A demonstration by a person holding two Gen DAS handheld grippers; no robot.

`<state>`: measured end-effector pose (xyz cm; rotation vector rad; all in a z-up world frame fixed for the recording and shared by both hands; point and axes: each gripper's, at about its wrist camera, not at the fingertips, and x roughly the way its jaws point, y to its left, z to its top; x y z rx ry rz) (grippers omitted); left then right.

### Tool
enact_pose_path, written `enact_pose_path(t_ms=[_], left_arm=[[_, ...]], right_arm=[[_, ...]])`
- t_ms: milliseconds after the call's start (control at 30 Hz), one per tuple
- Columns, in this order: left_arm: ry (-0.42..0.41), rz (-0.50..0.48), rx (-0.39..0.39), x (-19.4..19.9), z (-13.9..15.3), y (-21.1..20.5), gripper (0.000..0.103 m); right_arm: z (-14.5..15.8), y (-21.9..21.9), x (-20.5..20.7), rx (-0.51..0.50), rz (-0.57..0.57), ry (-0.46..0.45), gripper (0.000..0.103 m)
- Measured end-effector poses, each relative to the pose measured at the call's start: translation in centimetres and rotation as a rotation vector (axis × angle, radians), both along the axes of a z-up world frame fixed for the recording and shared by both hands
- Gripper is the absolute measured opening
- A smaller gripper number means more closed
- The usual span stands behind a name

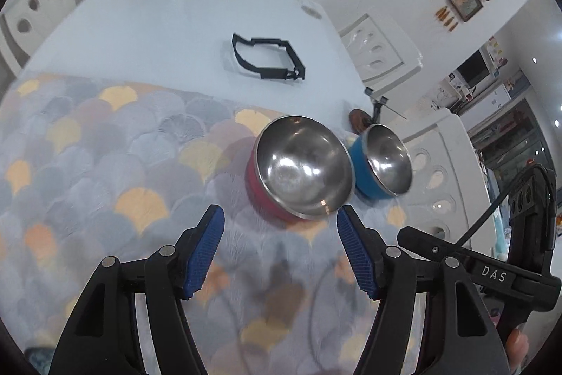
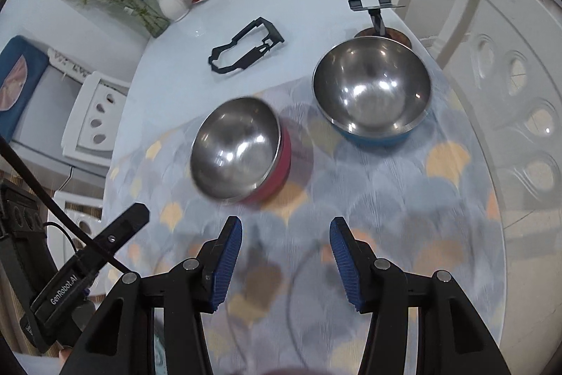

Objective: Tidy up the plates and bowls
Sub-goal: 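Move the right tool to the red steel bowl, then close the right tool on the rim of the red steel bowl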

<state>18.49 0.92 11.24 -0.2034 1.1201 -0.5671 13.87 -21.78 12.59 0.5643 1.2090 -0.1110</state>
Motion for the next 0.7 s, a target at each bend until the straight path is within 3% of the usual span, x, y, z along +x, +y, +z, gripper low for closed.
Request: enact_pose_path(t_ms=[367, 533, 700], left_arm=[[0.072, 0.008, 0.016, 4.2, -4.5, -2.0, 0.060], [0.109, 0.001, 0.011, 5.1, -6.1, -2.6, 0.048], [0.113, -0.015, 0.017, 5.2, -6.8, -3.0, 0.036]], right_arm=[[-4.9, 0.0, 5.2, 0.014, 0.028, 0.043, 0.050], [-6.4, 0.3, 6.0, 0.010, 0.042, 0.059, 0.050], [-7.3, 0.6, 6.4, 0.006, 0.057, 0.059, 0.041]])
